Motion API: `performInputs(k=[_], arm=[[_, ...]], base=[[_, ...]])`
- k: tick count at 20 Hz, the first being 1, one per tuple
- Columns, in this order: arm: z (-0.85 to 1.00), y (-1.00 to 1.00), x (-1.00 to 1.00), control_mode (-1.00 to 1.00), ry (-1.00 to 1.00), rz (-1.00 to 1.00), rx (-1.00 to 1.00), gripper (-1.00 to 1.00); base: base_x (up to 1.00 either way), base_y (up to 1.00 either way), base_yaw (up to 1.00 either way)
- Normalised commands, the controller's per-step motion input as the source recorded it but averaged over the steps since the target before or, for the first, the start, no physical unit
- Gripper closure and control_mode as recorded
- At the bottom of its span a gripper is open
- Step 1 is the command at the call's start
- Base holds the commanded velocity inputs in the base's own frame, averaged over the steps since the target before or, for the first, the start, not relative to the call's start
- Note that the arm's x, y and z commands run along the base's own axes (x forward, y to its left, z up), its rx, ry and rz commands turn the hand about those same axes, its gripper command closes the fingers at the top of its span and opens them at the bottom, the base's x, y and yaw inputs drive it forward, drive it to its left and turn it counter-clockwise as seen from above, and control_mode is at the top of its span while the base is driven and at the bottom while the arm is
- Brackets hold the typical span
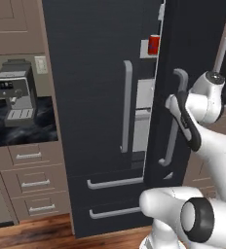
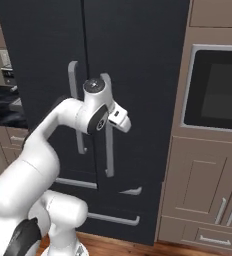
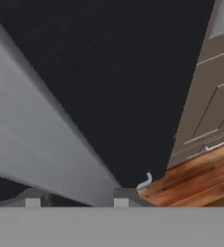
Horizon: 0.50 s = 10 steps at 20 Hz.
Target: Open the fridge, grab two sodas, and place both sodas inside the bowl with ice on the dining counter.
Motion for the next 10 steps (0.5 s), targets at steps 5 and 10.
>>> performInputs(k=[5, 10], arm=[[-0.08, -0.95, -0.91, -1.00, 0.00, -0.10, 0.09, 1.00], [-0.06, -0.68, -0.67, -1.00, 0.07, -0.13, 0.02, -1.00]], base=[[0.00, 0.00, 0.00], [0.00, 0.00, 0.00]])
